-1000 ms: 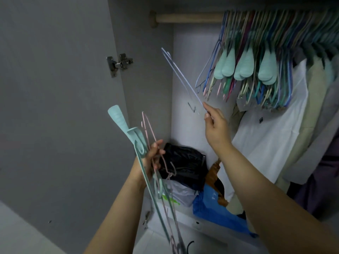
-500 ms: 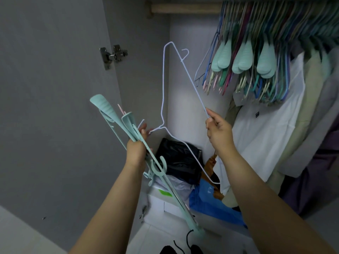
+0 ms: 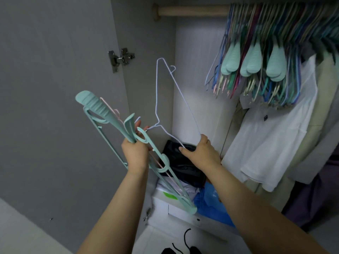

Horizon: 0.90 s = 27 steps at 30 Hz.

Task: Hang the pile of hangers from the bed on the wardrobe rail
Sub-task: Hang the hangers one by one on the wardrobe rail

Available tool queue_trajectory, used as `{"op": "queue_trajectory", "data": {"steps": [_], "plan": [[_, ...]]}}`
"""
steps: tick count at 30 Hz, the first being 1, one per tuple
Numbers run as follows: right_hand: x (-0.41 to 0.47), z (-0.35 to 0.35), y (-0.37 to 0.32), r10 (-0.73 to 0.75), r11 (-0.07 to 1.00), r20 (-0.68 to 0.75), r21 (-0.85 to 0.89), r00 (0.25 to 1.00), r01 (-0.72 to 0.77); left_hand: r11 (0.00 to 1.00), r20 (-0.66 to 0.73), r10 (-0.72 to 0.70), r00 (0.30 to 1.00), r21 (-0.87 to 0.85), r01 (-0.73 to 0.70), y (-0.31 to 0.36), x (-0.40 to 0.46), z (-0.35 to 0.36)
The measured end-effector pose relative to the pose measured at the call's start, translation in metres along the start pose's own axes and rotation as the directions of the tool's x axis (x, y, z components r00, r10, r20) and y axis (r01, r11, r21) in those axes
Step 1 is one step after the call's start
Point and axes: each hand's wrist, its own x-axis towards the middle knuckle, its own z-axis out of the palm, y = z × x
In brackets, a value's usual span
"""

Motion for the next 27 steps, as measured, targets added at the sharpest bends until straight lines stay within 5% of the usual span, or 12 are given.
{"op": "queue_trajectory", "data": {"steps": [3, 8, 11, 14, 17, 21, 27], "plan": [[0.003, 0.003, 0.008, -0.070, 0.997, -0.079, -0.030, 0.994, 0.068, 1.000, 0.013, 0.028, 1.000, 0.011, -0.028, 0.008, 0.004, 0.004], [0.010, 0.006, 0.028, -0.165, 0.916, 0.114, 0.385, 0.980, 0.110, 0.996, 0.032, 0.077, 0.997, 0.039, -0.078, 0.028, 0.019, 0.007], [0.032, -0.014, 0.007, -0.103, 0.677, 0.200, 0.732, 0.974, -0.079, 0.993, 0.065, 0.098, 0.993, 0.062, -0.102, 0.043, 0.035, 0.010], [0.063, -0.058, -0.038, -0.117, 0.389, 0.261, 0.900, 0.958, -0.197, 0.983, 0.153, 0.131, 0.980, 0.108, -0.148, 0.050, 0.041, 0.015], [0.094, -0.107, -0.085, -0.033, 0.222, 0.222, 0.952, 0.975, -0.209, 0.976, 0.138, 0.151, 0.979, 0.136, -0.169, 0.049, 0.044, 0.022], [0.108, -0.130, -0.136, 0.002, 0.244, 0.257, 0.937, 0.967, -0.249, 0.973, 0.146, 0.214, 0.966, 0.053, -0.224, 0.055, 0.047, 0.030], [0.095, -0.108, -0.178, 0.019, -0.045, 0.352, 0.935, 0.936, -0.351, 0.980, 0.053, 0.198, 0.979, 0.012, -0.199, 0.057, 0.052, 0.024]]}}
